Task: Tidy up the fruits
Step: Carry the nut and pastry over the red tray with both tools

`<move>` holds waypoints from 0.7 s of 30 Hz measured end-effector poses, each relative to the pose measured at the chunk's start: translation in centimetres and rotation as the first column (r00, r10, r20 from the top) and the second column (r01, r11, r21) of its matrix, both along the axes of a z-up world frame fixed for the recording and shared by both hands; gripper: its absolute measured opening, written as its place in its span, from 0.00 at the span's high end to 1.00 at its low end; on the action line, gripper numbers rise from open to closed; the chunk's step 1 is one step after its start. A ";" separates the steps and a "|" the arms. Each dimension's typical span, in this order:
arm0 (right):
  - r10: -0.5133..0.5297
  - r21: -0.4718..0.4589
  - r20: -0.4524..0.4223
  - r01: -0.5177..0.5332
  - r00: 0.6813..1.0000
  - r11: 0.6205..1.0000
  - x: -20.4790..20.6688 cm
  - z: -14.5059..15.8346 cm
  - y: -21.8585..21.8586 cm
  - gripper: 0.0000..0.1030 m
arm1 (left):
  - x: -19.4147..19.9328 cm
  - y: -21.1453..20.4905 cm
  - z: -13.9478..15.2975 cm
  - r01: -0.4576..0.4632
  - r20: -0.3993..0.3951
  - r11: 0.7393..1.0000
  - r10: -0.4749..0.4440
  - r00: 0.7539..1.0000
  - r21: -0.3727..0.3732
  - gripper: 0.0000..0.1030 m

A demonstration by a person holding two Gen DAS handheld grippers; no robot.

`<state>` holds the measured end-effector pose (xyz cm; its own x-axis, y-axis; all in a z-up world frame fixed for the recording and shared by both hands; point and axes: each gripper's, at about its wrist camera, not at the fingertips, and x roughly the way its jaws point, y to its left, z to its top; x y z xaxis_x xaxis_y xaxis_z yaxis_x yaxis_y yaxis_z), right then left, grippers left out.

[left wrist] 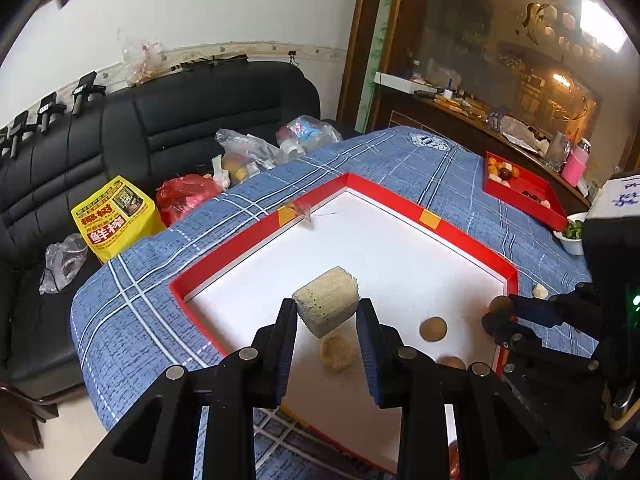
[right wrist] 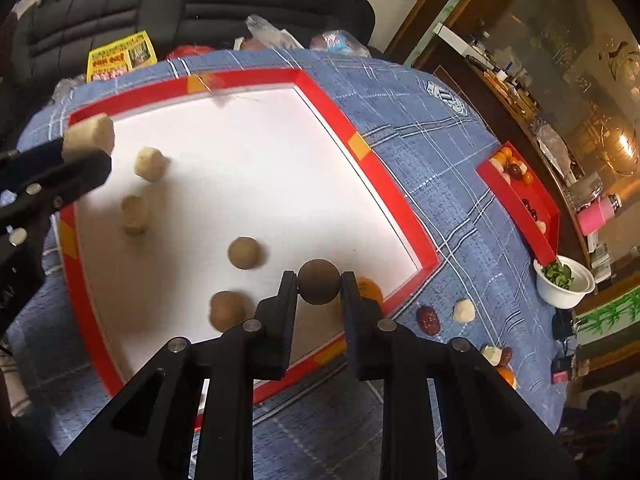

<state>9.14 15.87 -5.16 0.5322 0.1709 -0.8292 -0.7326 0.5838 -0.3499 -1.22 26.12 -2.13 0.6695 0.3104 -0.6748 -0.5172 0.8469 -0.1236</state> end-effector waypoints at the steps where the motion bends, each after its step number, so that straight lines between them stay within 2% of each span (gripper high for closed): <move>1: 0.003 -0.014 0.004 -0.003 1.000 1.000 0.2 -0.1 0.1 0.80 | 0.1 0.0 0.0 -0.001 -0.001 1.000 0.001 1.000 0.006 0.72; 7: 0.016 -0.076 0.030 -0.013 0.999 0.997 1.0 -0.2 0.6 0.80 | 1.0 0.4 0.0 0.003 -0.006 1.000 -0.003 1.000 0.011 0.72; 21: 0.023 -0.069 0.029 -0.021 0.999 0.997 1.4 -0.4 1.6 0.80 | 1.5 1.0 -0.4 0.002 -0.012 1.000 -0.002 1.000 0.009 0.72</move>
<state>10.51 17.45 -5.58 0.5535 0.1261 -0.8232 -0.7338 0.5413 -0.4105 0.31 27.07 -2.57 0.6619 0.3151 -0.6801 -0.5166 0.8492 -0.1094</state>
